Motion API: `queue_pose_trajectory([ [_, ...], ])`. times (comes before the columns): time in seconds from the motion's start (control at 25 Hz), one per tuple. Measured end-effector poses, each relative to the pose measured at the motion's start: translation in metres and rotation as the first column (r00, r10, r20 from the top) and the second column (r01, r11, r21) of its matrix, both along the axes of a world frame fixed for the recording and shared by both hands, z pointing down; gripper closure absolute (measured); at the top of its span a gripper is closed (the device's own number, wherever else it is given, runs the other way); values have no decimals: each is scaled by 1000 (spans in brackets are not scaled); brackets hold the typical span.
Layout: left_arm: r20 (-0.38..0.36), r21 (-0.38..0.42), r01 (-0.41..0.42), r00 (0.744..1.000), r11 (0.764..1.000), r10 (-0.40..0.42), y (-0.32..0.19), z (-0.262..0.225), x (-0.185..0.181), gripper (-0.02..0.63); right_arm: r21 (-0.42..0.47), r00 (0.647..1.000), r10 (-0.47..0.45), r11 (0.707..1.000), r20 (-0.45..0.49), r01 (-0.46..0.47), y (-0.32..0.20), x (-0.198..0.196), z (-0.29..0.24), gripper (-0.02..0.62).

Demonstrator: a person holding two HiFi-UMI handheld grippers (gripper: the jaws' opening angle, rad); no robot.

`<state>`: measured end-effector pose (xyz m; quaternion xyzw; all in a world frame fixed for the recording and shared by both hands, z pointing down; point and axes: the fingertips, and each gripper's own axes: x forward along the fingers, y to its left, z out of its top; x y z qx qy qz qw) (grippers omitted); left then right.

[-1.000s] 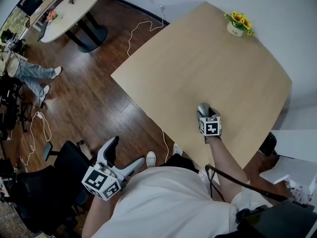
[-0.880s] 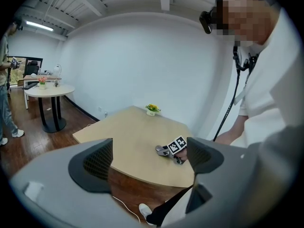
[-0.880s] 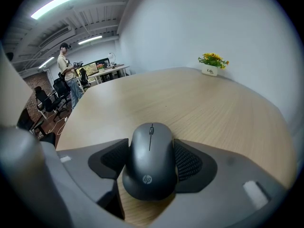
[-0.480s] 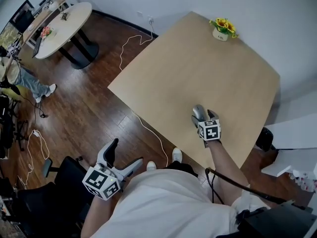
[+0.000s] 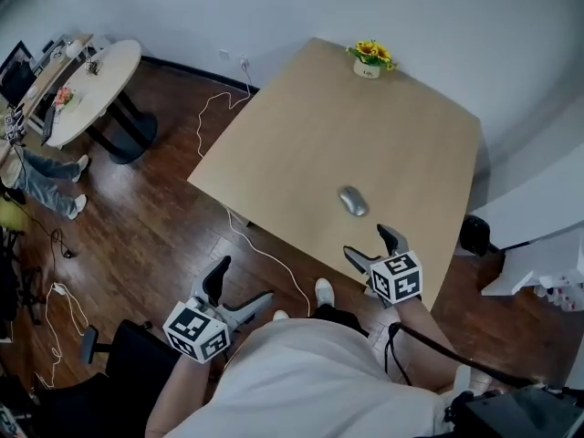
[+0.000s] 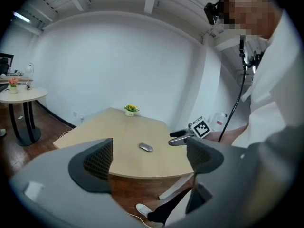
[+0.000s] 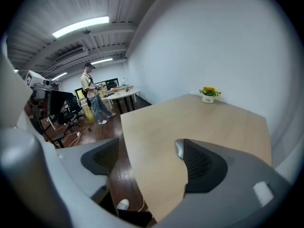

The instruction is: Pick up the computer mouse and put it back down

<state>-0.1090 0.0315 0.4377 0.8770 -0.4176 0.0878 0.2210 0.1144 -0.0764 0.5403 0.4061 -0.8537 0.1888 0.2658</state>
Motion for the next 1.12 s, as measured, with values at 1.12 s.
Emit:
queue_pose_trajectory([
  [1.12,-32,-3,-165,986,986,165,72,20,5,144,109,998,38,993,49,-43,149,-32,-90,167],
])
